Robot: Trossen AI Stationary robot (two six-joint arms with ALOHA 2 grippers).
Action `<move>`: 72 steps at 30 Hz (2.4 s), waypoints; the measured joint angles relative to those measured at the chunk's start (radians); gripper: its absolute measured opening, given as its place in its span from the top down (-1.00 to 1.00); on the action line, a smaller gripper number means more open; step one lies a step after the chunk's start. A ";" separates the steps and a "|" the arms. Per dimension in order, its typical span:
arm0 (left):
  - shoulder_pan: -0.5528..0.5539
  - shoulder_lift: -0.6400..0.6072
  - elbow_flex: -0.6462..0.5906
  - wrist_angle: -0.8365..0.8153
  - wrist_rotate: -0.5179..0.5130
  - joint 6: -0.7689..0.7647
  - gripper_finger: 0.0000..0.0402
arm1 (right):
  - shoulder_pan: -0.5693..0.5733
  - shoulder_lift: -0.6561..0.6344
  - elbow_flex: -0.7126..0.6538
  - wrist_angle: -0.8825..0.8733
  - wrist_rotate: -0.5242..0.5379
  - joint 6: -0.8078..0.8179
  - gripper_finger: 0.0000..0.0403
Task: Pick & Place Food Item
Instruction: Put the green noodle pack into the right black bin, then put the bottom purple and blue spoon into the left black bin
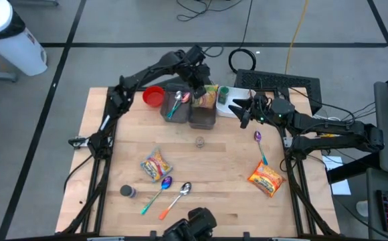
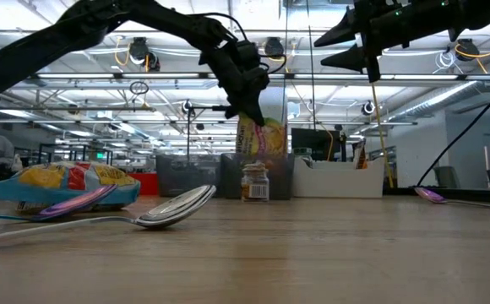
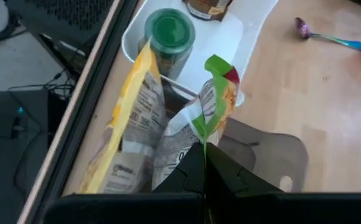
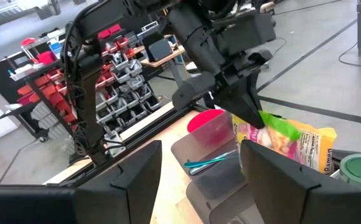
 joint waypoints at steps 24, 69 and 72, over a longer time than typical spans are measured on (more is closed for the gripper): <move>-0.013 0.002 -0.113 0.092 -0.047 -0.076 1.00 | 0.000 0.000 0.000 0.000 0.019 -0.011 -0.05; -0.012 0.001 -0.130 0.136 -0.081 -0.050 0.51 | -0.027 0.000 0.000 -0.023 0.018 -0.044 -0.05; -0.012 0.001 -0.130 0.136 -0.081 -0.050 0.43 | -0.027 0.000 0.000 -0.023 0.018 -0.045 -0.05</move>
